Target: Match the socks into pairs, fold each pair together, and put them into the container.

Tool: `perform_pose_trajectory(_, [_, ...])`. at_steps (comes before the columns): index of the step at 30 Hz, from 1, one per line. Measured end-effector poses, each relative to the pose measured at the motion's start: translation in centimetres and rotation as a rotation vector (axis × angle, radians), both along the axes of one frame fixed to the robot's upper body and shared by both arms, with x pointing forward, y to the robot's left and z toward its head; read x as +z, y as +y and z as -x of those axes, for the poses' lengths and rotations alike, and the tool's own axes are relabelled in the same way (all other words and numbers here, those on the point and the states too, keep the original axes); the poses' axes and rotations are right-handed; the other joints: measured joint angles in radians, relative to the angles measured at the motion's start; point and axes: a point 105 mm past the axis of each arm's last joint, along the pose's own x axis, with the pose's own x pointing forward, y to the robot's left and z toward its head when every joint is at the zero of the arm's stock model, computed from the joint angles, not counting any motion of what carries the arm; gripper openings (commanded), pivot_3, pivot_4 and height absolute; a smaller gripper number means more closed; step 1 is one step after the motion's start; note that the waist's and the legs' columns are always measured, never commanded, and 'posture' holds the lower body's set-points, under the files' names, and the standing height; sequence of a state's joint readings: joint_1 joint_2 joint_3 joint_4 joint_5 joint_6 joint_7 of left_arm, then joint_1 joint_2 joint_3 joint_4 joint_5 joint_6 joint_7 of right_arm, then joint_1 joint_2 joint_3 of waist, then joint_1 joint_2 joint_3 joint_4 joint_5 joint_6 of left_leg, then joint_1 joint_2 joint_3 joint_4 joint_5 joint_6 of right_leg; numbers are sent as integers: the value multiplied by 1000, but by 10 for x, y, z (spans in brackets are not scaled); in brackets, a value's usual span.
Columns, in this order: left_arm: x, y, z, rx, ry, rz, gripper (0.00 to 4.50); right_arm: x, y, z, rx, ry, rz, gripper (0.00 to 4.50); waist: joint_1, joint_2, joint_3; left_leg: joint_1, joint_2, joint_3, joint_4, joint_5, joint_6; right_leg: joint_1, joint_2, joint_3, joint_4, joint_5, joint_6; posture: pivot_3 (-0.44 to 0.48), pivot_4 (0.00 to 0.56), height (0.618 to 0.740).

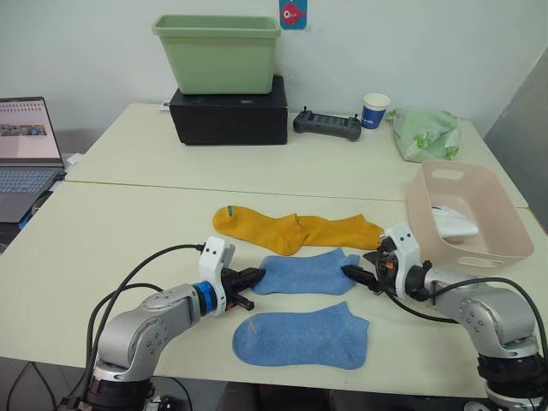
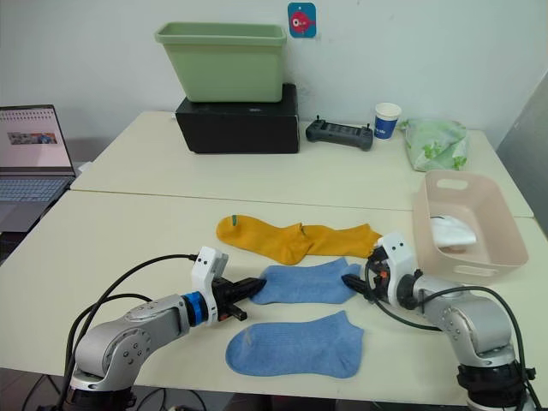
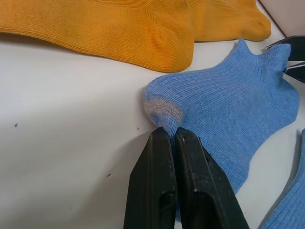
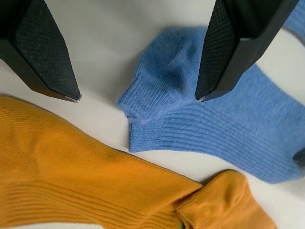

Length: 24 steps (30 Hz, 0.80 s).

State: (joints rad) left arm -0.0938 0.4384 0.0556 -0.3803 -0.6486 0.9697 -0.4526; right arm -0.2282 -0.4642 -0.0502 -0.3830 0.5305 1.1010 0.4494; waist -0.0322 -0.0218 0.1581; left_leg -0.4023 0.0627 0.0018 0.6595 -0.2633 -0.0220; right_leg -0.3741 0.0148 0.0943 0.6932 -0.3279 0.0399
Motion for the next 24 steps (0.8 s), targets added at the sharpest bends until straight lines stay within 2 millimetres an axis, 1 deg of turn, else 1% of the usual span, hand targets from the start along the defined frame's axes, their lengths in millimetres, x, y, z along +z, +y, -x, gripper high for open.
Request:
perform_pose_trajectory(2, [0,0,0,0,1,-1,0,0,3,-2,-9,8,-30,3170,0,0,0,0,0,0,0,0,0,0,0,0,0,0,0,0,150,719])
perform_pose_trajectory(10, [0,1,1,-11,1,-2,0,0,6,1,10,8,-40,169,0,0,0,0,0,0,0,0,0,0,0,0,0,0,0,0,150,719])
perform_pose_trajectory(11, [0,1,1,-13,0,-4,0,1,6,2,14,0,-35,32,0,0,0,0,0,0,0,0,0,0,0,0,-1,0,0,0,150,719])
perform_pose_trajectory(15, [4,7,1,-24,-6,-13,0,10,7,7,47,-34,-28,32,-1,0,1,0,0,0,-1,0,0,0,0,0,-1,0,0,0,150,719])
perform_pose_trajectory(18, [19,12,3,-40,-32,-3,0,23,12,15,86,-61,-52,32,0,0,2,-1,0,0,-1,0,0,-1,0,0,-1,0,0,0,150,719])
perform_pose_trajectory(22, [51,21,16,-89,-67,25,0,48,13,34,139,-91,-91,32,0,0,3,-1,1,-2,-1,-1,-1,-1,0,0,-3,0,0,0,150,719])
perform_pose_trajectory(23, [55,22,24,-108,-56,40,0,52,14,41,160,-77,-113,32,-2,0,3,-1,1,-2,-2,-1,-2,-1,0,0,-3,0,0,0,150,719])
perform_pose_trajectory(24, [55,24,39,-140,-15,50,0,54,15,50,187,-56,-133,32,-4,0,3,-1,2,-2,-2,-1,-2,-1,0,0,-4,0,0,0,150,719])
